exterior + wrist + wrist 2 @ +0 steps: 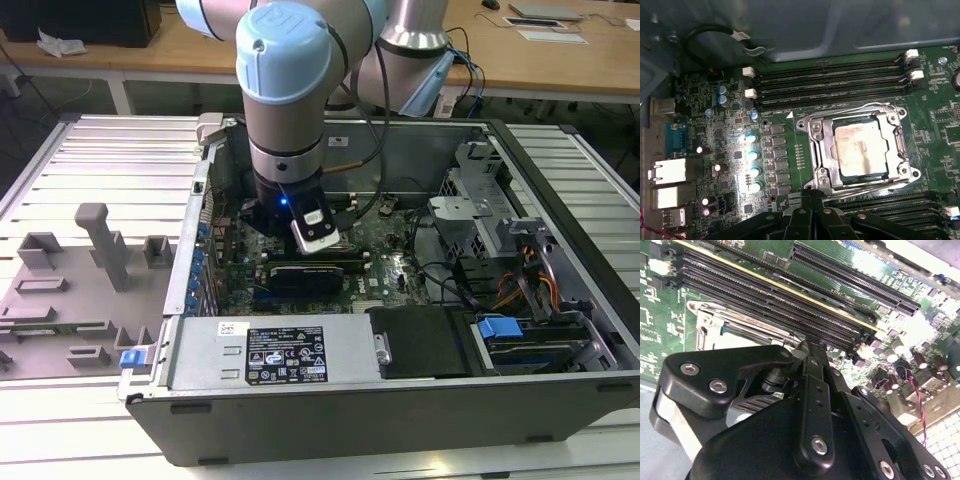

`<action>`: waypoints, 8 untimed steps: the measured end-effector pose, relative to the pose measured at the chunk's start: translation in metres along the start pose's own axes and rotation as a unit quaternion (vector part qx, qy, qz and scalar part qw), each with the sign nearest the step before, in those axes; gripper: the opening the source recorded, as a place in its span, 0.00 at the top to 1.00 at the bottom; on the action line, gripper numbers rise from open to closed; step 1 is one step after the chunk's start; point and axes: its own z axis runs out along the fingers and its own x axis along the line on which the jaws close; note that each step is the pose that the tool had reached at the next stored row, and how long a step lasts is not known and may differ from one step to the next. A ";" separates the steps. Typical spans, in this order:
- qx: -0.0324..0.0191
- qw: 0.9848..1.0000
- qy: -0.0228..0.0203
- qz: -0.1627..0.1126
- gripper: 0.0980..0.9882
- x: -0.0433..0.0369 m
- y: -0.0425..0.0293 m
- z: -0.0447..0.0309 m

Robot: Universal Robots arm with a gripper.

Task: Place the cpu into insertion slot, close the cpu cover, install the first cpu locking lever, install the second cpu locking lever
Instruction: 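Install the second cpu locking lever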

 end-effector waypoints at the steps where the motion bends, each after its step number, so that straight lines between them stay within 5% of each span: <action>1: -0.001 1.000 0.001 -0.006 0.99 0.0001 -0.0002 0.0012; 8: -0.003 1.000 0.005 -0.026 0.99 0.0005 -0.0011 0.0055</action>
